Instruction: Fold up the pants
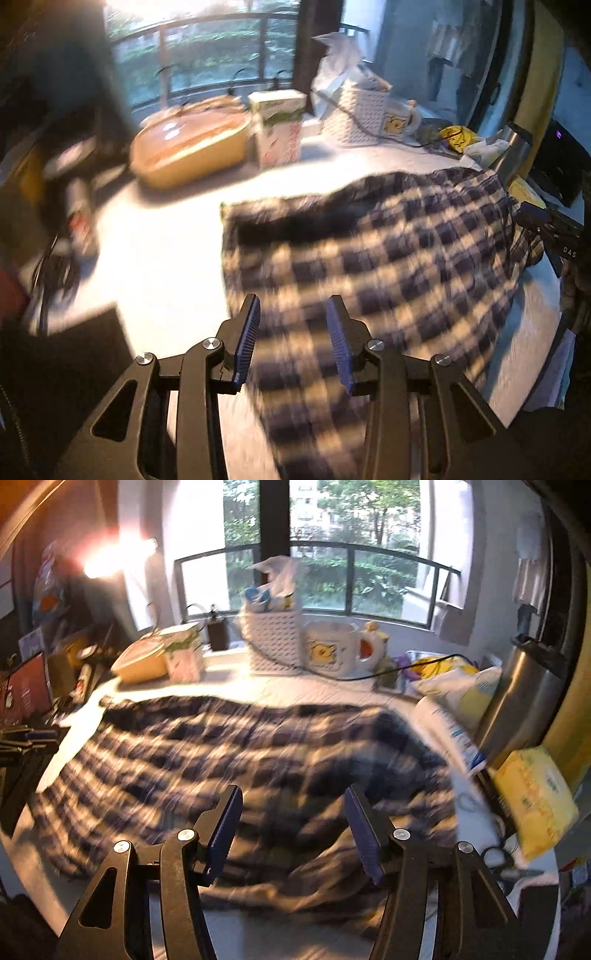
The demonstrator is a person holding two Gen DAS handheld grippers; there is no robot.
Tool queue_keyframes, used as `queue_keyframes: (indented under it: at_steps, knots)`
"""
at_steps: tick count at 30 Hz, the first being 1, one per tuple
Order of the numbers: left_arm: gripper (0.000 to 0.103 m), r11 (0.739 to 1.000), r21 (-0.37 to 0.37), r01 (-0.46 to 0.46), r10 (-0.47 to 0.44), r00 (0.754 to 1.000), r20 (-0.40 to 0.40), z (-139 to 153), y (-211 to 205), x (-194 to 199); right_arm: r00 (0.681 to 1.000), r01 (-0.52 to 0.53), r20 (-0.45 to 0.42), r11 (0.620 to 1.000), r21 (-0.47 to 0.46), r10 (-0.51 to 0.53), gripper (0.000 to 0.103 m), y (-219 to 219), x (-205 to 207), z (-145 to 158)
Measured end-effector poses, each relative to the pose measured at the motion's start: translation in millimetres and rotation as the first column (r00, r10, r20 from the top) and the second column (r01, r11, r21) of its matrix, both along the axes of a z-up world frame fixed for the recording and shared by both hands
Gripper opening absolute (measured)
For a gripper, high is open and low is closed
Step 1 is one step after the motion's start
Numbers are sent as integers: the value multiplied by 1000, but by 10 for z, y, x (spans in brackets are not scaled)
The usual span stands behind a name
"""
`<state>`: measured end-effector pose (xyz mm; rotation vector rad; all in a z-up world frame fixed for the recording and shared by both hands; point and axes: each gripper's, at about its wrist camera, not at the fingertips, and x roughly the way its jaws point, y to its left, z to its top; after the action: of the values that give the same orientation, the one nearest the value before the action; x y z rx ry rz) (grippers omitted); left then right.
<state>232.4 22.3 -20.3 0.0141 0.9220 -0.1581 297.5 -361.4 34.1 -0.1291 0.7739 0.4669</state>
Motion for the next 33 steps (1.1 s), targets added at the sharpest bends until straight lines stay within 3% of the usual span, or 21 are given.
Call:
queue_keyframes:
  at_steps: [1, 2, 4, 8, 14, 18, 20, 27, 33]
  knots:
    - [37, 1000, -5, 27, -27, 1000, -2, -4, -52, 101, 1000, 9, 2, 1000, 1, -9, 59, -26, 61, 9]
    - [37, 998, -11, 54, -54, 998, -9, -13, -100, 203, 1000, 11, 1, 1000, 2, -11, 50, -36, 95, 9]
    - [37, 995, -12, 101, -101, 994, -36, -58, -200, 369, 1000, 13, -14, 1000, -3, -13, 42, -43, 196, -20]
    - [37, 988, 12, 154, -153, 985, -80, -227, -354, 670, 999, 20, -49, 999, -25, -21, 40, 21, 368, -119]
    - [37, 995, 14, 102, -100, 991, -94, -372, -249, 1106, 995, 18, -99, 999, -32, -21, 41, 102, 560, -261]
    - [38, 998, 48, -28, 33, 993, -110, -483, -8, 1321, 992, 32, -117, 998, -45, -37, 41, 136, 671, -300]
    - [50, 998, 21, -54, 56, 992, -112, -498, 99, 1337, 991, 45, -121, 998, -53, -51, 41, 145, 718, -312]
    - [50, 995, 66, -74, 78, 996, -53, -314, 133, 1066, 987, 70, -136, 994, -78, -81, 41, 153, 803, -367]
    - [50, 997, -44, 64, -64, 998, 2, -104, -150, 566, 993, 63, -102, 998, -5, -63, 41, 253, 719, -194]
